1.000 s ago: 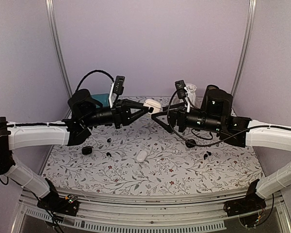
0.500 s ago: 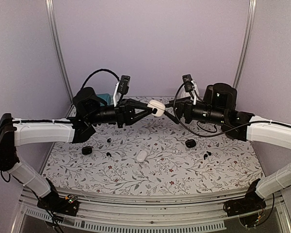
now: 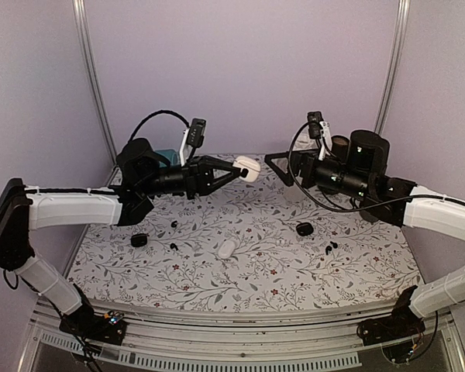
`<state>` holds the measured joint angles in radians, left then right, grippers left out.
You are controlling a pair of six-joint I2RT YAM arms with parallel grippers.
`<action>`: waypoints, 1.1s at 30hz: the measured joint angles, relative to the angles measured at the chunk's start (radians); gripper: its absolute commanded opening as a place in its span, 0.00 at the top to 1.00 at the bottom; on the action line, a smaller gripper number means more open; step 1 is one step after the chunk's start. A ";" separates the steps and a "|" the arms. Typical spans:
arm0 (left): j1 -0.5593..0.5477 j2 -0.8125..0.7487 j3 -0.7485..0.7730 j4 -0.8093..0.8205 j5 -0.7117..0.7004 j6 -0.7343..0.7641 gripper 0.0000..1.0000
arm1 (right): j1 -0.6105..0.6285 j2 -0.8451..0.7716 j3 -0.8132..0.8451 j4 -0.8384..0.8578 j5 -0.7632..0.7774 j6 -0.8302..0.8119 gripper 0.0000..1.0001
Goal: Insert the wireless bluetooth earbuds into the charging case
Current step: Open the charging case.
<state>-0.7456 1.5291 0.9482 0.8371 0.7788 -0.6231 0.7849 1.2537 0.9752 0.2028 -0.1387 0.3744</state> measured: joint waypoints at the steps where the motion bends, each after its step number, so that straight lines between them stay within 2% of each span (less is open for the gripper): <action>1: 0.003 0.003 0.000 0.003 0.000 -0.003 1.00 | 0.000 -0.004 -0.001 0.002 0.000 0.000 0.00; 7: 0.010 0.031 0.003 0.011 0.002 -0.027 1.00 | 0.000 -0.030 -0.021 0.034 -0.023 -0.001 0.02; 18: 0.011 0.071 0.043 0.033 0.026 -0.056 1.00 | 0.021 0.021 -0.019 0.082 -0.175 -0.025 0.05; 33: 0.018 0.077 0.053 0.050 0.093 -0.061 1.00 | 0.000 0.037 -0.006 0.051 -0.185 0.014 0.03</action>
<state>-0.7280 1.6058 1.0012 0.8875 0.8715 -0.6838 0.7853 1.2907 0.9691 0.2539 -0.3241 0.3885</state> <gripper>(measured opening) 0.195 0.967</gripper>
